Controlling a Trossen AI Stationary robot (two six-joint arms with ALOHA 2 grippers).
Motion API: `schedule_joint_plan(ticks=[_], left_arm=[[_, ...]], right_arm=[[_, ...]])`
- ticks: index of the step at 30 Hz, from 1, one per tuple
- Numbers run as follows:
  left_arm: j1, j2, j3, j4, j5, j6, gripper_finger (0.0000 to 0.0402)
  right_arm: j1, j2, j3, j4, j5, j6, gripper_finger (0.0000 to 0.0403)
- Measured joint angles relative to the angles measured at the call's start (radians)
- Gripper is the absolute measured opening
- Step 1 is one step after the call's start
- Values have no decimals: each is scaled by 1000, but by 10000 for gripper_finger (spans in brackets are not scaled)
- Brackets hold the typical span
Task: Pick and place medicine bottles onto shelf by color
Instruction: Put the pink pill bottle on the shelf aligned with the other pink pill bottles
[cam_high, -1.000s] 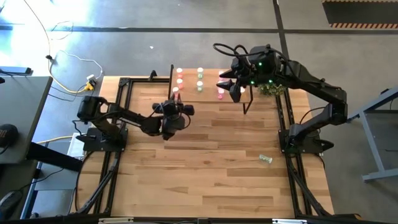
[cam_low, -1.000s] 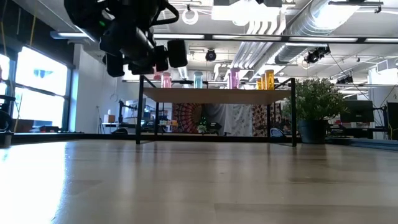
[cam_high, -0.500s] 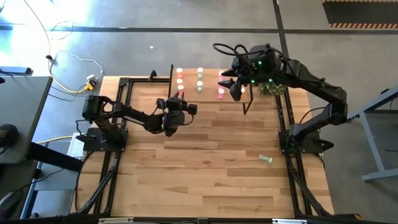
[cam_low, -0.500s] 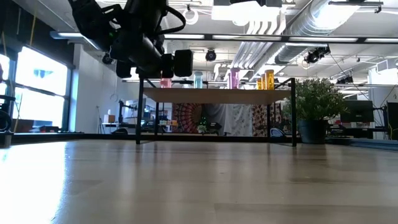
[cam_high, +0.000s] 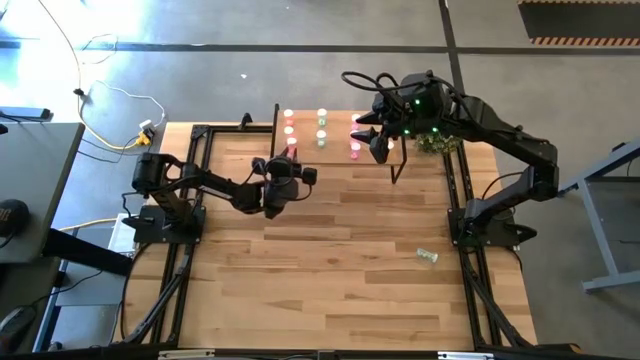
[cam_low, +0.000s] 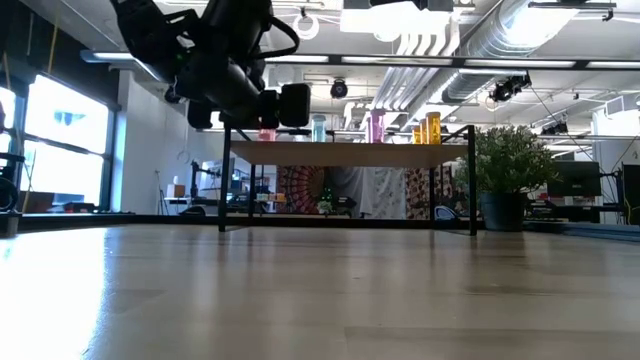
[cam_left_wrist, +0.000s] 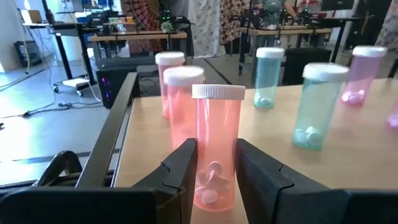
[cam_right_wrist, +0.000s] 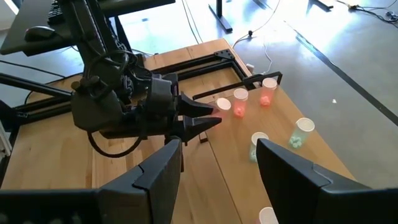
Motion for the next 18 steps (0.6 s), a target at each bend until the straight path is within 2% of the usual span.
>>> schedule_joint_plan(ticks=[5,12,18], left_arm=[[2,-2,0,-57,-5,-86,90],[10,-2,0,-59,3,-92,90],[11,-3,2,-55,79,-92,90]], right_arm=[[0,0,0,0,0,-2,201],[0,0,0,-2,0,-25,201],[0,0,0,-2,0,-25,201]])
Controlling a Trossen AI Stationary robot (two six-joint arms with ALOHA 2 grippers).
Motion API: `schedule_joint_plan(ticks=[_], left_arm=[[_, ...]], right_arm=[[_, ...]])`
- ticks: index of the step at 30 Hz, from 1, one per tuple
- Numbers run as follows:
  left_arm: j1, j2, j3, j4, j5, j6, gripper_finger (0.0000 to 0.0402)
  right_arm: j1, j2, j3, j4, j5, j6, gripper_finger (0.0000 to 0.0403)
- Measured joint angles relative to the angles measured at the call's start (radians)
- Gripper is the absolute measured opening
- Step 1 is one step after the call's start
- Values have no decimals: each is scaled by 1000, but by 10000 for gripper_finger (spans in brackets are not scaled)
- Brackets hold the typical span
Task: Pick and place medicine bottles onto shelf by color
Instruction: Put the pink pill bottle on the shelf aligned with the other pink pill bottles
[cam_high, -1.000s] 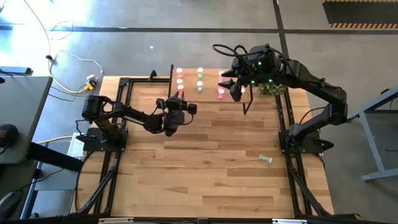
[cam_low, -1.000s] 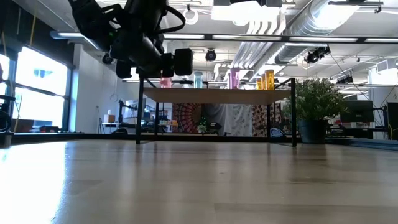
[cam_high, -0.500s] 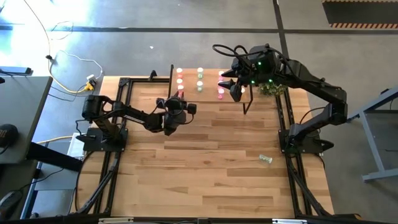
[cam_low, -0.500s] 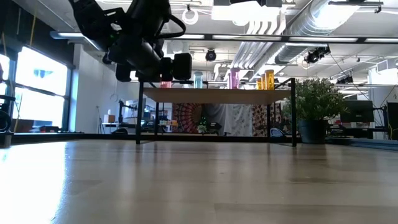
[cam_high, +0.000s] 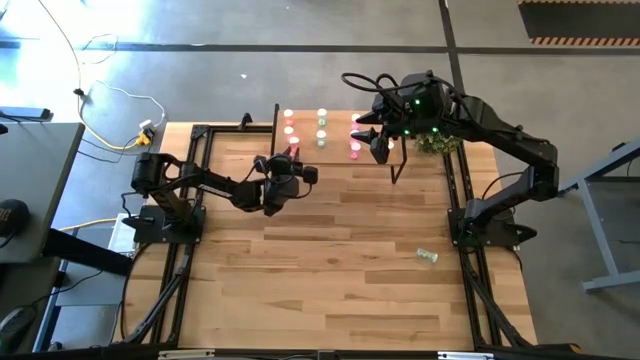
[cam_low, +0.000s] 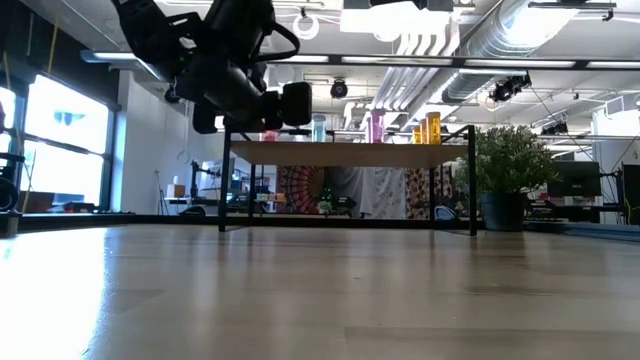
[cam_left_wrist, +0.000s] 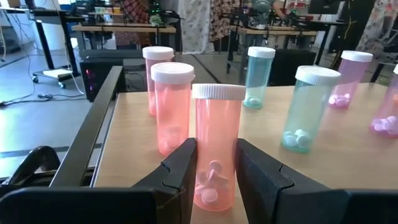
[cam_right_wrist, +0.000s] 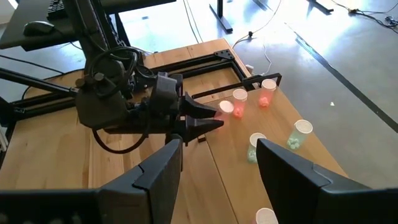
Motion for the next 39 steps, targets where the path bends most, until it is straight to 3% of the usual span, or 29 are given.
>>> schedule_joint_plan(ticks=[20,39], left_arm=[[-2,-6,-4,-5,2,10,179],[-7,-129,-3,16,22,116,184]], right_arm=[[0,0,0,0,0,0,201],[0,0,0,0,-7,0,201]])
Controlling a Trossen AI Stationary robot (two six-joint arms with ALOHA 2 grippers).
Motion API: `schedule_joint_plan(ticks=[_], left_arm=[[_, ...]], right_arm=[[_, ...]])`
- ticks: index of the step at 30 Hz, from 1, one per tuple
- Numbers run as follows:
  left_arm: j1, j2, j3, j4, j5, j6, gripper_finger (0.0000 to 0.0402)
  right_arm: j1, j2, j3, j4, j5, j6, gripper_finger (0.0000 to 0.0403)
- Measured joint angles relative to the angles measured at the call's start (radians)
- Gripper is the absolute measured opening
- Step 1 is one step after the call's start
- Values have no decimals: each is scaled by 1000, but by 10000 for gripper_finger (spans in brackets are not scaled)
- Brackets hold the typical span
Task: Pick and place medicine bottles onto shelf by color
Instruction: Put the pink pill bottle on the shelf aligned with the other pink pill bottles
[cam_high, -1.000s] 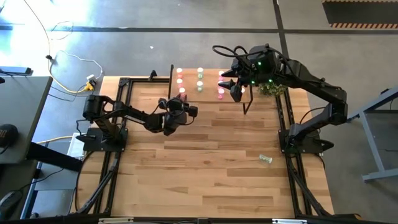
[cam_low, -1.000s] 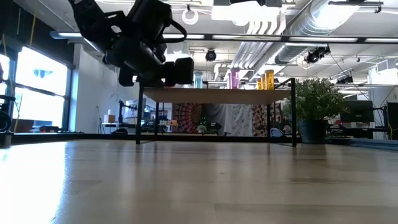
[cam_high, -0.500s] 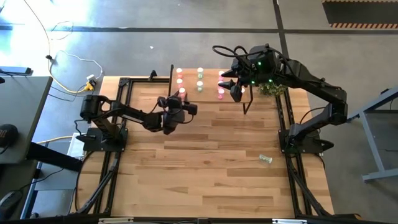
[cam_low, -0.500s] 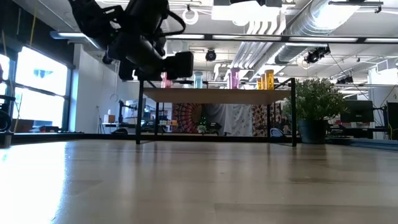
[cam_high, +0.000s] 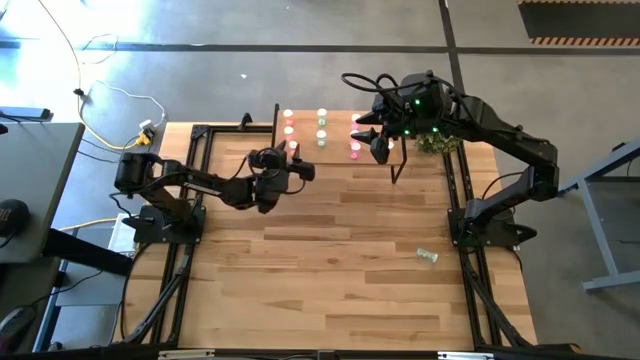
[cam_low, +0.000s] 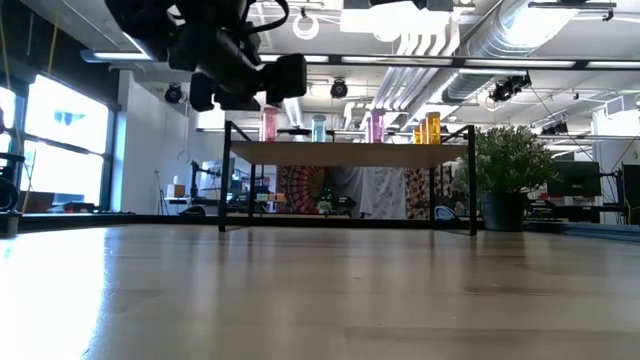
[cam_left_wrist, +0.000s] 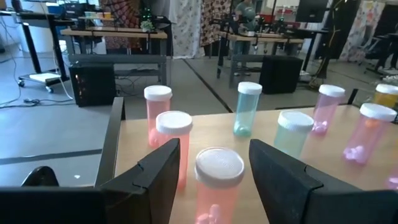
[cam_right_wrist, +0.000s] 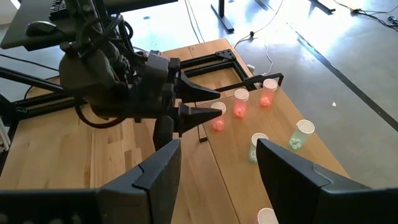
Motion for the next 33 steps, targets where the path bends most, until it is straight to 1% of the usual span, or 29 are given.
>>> schedule_joint_plan(ticks=[7,12,14,16,18,20,23,27,29,33], left_arm=[[0,-35,0,-1,3,10,184],[0,-86,0,1,4,83,184],[-5,-127,0,0,34,108,184],[-11,-170,1,5,92,116,184],[-22,-201,2,-25,122,124,184],[-39,-220,2,-61,121,124,184],[-80,-241,1,-104,88,120,184],[-162,-238,1,-151,86,115,184],[-194,-212,2,-151,85,100,184],[-203,-137,1,-148,84,5,184]], right_arm=[[0,0,0,0,0,0,201],[0,0,0,0,0,0,201],[0,0,0,0,0,0,201],[0,0,0,0,0,0,201],[0,0,0,0,0,0,201],[0,0,0,0,0,0,201],[0,0,0,1,0,0,201],[0,0,0,4,0,0,201],[0,0,0,4,0,0,201],[0,0,0,3,0,0,201]])
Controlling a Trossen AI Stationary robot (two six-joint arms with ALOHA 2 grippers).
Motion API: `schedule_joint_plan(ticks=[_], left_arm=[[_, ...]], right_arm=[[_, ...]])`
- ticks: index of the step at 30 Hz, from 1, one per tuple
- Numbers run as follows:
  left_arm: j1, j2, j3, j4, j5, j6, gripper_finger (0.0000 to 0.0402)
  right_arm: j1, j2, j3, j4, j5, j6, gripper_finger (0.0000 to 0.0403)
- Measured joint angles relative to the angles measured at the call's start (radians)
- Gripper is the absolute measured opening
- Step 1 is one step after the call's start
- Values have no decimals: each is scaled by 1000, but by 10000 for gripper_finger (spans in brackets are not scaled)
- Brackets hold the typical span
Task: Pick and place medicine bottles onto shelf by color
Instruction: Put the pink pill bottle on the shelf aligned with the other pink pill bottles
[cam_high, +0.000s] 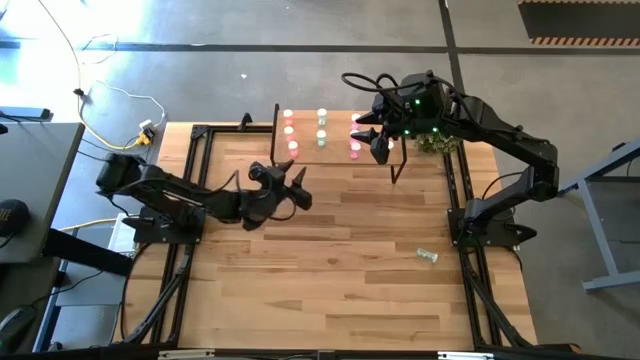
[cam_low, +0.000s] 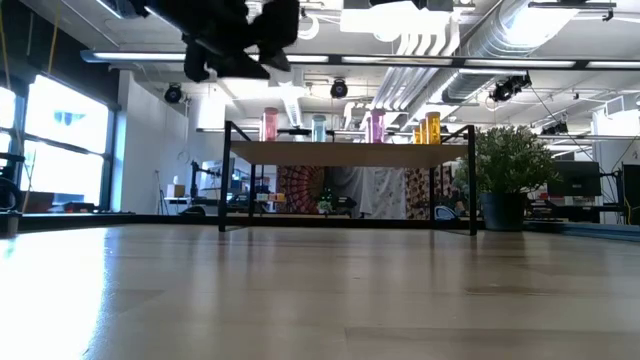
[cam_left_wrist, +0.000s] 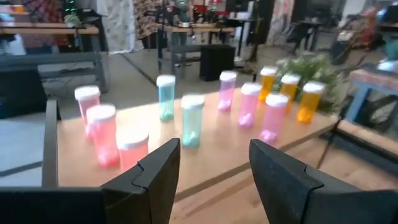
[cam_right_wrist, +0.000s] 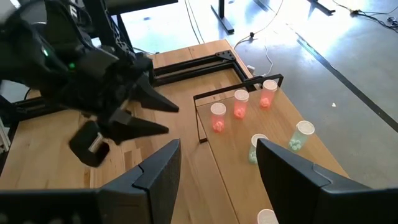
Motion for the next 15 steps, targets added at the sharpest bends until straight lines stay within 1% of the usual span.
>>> schedule_joint_plan(ticks=[3,9,15], left_arm=[[21,61,-1,15,-7,-13,184],[63,142,0,181,32,80,184],[127,161,1,195,130,66,184]], right_arm=[[0,0,0,0,0,-21,201],[0,0,0,1,4,-44,201],[0,0,0,0,20,-18,201]])
